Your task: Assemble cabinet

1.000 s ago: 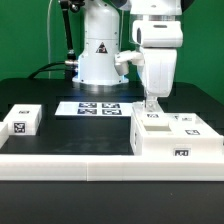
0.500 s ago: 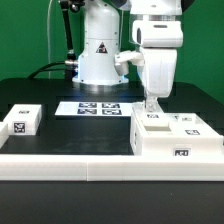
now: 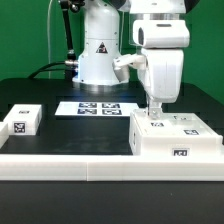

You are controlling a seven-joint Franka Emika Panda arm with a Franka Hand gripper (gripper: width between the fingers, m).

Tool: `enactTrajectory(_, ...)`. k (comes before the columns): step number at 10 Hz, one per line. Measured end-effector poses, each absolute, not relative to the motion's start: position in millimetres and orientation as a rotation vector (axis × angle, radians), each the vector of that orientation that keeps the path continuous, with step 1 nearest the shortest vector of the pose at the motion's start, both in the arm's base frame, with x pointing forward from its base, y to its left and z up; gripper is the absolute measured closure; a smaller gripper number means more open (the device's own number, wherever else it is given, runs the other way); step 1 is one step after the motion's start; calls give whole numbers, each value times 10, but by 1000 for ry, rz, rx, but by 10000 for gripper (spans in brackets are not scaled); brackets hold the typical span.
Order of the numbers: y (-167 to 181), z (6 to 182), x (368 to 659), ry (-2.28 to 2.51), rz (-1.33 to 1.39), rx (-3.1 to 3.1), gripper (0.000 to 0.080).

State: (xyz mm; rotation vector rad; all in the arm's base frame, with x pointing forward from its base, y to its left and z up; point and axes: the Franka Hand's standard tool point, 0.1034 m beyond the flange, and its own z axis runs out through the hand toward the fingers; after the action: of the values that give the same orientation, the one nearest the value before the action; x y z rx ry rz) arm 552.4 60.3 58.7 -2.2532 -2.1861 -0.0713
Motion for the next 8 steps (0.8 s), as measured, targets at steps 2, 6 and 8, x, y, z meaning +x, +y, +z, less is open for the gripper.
enactTrajectory(2, 590, 596, 5748, -2210, -106, -2244, 729)
enactTrajectory(6, 592, 591, 5760, -2202, -91, -2244, 651)
enactTrajectory(8, 591, 586, 5758, -2201, -90, -2244, 471)
